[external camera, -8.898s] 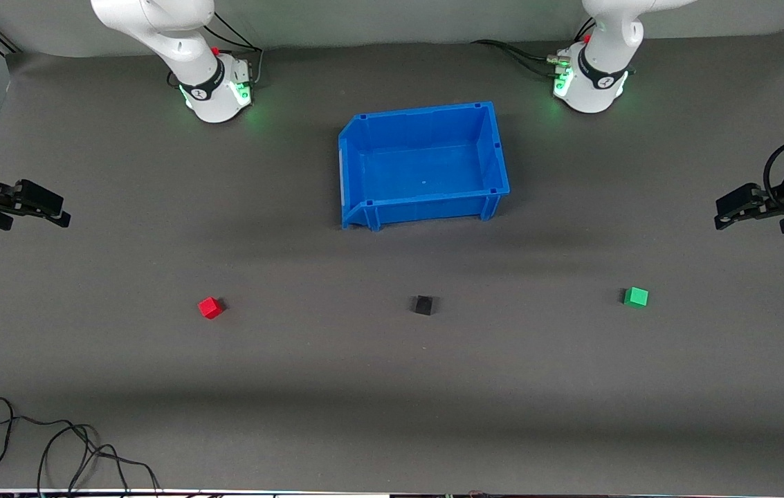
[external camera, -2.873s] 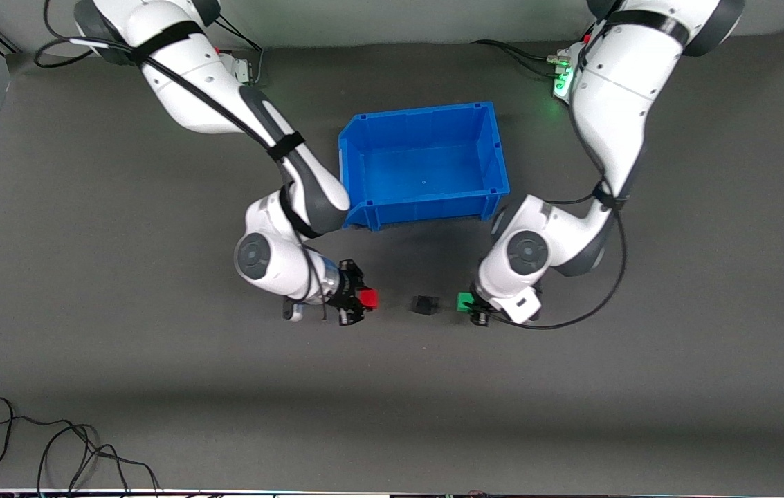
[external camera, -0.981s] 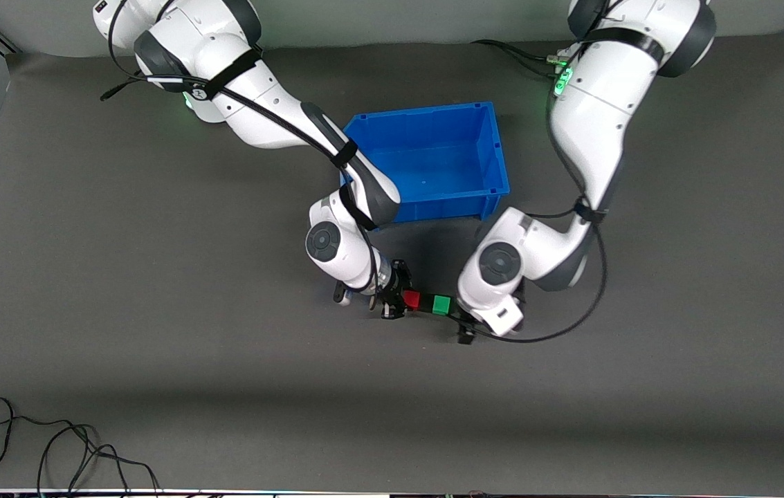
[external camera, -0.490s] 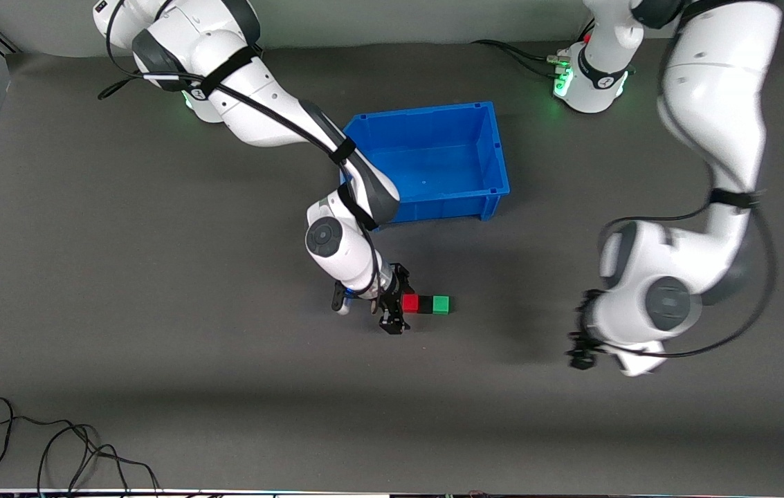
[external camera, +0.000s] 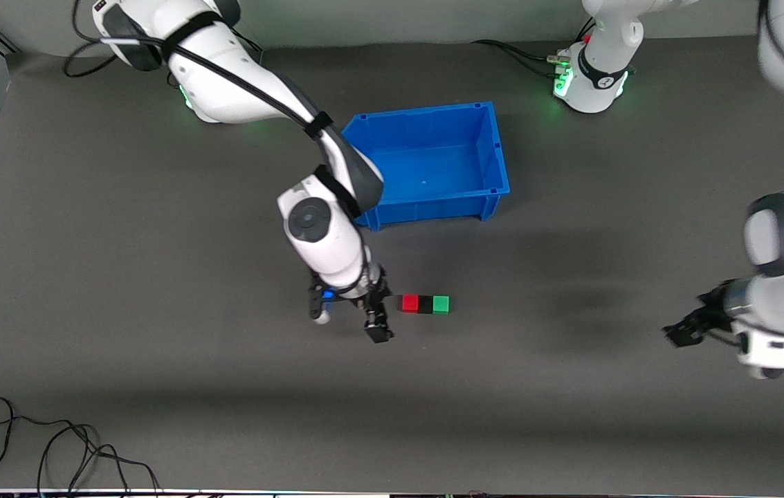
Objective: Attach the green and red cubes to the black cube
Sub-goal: 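Open the left gripper and lift it away from the green cube, then open the right gripper and lift it away from the red cube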
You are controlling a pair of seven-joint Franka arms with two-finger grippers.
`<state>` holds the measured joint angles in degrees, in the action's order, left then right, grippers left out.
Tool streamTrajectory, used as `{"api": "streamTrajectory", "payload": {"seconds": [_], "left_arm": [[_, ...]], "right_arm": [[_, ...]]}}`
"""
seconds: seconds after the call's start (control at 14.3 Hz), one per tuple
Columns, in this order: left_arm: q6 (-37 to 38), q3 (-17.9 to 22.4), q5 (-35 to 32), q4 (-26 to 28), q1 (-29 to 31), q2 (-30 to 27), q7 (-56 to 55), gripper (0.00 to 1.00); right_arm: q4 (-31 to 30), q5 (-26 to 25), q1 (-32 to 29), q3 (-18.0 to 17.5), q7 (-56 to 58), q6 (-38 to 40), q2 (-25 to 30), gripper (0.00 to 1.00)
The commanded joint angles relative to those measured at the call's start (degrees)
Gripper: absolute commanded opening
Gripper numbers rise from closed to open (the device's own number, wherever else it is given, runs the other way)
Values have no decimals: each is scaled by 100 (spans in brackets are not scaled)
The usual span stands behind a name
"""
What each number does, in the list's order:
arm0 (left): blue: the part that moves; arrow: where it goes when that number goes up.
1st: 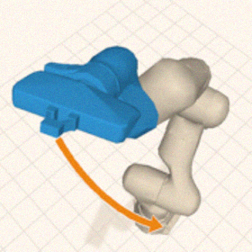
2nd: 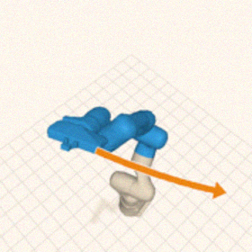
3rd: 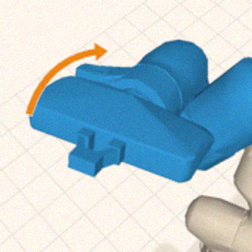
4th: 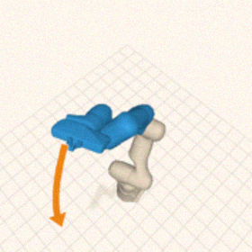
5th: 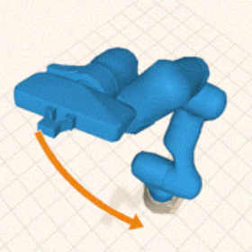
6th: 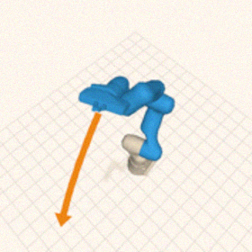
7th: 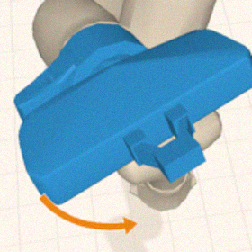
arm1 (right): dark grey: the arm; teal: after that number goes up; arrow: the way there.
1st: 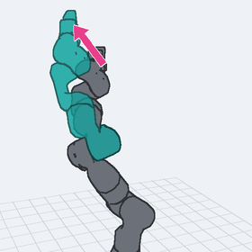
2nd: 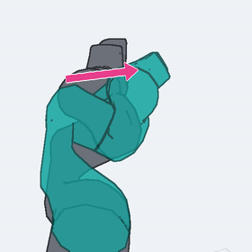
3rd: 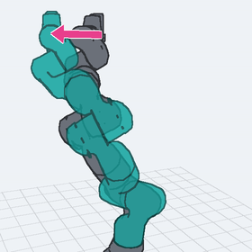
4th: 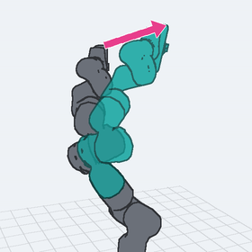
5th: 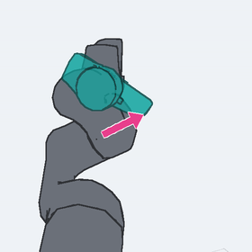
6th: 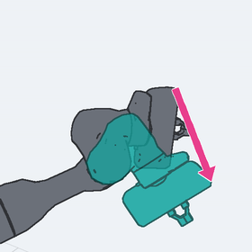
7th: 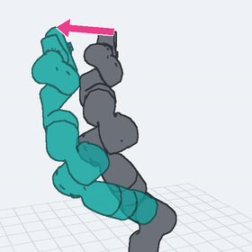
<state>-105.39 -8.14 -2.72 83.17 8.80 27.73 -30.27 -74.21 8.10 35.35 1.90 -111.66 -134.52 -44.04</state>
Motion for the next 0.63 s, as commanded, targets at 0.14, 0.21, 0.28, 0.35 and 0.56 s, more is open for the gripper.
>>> {"api": "streamTrajectory", "payload": {"seconds": [0.14,0.21,0.28,0.35,0.56], "left_arm": [[194,-57,88,340,78,-856,2252,100],[369,-57,88,366,70,-979,2428,100],[562,-57,79,358,61,-1102,2534,100],[729,-57,79,367,61,-1260,2587,100],[1248,-74,79,367,61,-1778,2676,100]], "right_arm": [[-164,-160,-484,-14,1915,1557,1080,100],[-173,-160,-589,30,2486,1935,1299,100],[-173,-160,-651,152,3049,2391,1484,100],[-173,-160,-652,336,3672,2813,1669,100],[-304,-160,-643,977,5544,3501,2284,100]]}}
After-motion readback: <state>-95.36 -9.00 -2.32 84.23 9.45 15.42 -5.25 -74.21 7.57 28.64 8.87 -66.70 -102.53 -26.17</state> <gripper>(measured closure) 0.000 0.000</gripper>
